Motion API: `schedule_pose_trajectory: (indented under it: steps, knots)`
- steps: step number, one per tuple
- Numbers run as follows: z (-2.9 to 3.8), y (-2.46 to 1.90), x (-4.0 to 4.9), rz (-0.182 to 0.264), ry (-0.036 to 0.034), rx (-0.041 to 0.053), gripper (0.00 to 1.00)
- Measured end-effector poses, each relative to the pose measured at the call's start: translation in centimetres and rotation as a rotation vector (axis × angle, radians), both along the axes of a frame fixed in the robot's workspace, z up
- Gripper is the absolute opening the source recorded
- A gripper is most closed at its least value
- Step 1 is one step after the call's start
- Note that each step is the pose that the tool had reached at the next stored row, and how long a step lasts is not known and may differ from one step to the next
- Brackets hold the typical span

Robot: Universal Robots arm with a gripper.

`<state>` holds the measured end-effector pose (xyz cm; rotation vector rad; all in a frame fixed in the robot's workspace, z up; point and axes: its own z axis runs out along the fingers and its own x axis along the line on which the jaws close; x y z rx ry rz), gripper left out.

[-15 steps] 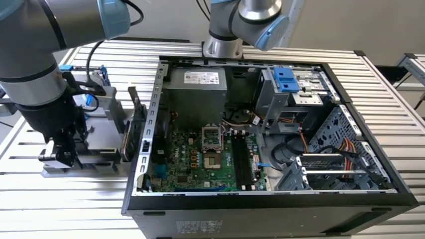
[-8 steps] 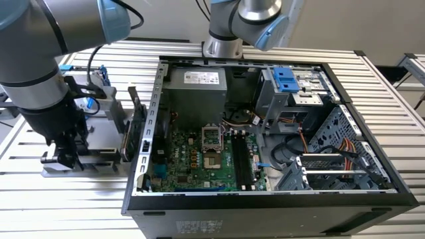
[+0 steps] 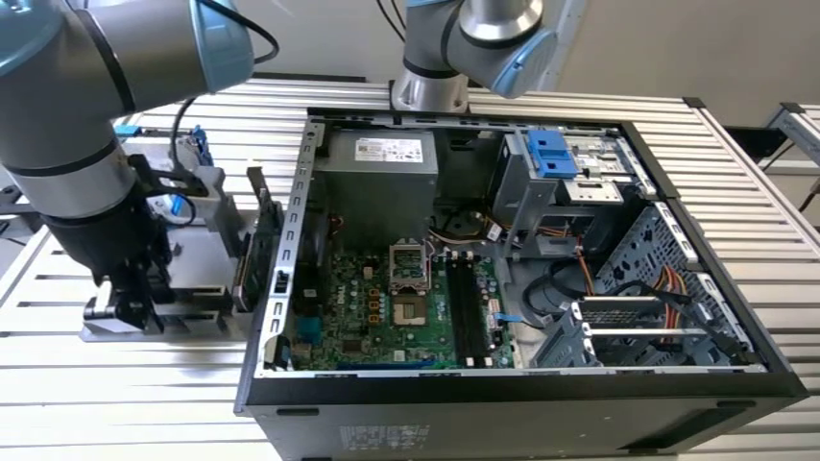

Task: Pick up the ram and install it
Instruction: 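Pick up the ram and move it above insertion slot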

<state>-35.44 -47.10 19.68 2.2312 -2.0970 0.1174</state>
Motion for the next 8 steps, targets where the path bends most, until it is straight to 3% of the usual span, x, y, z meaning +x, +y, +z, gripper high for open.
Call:
schedule_pose_trajectory:
  steps: [8]
  knots:
    - [-0.41, 0.0, 0.0, 0.0, 0.0001, -0.0001, 1.0]
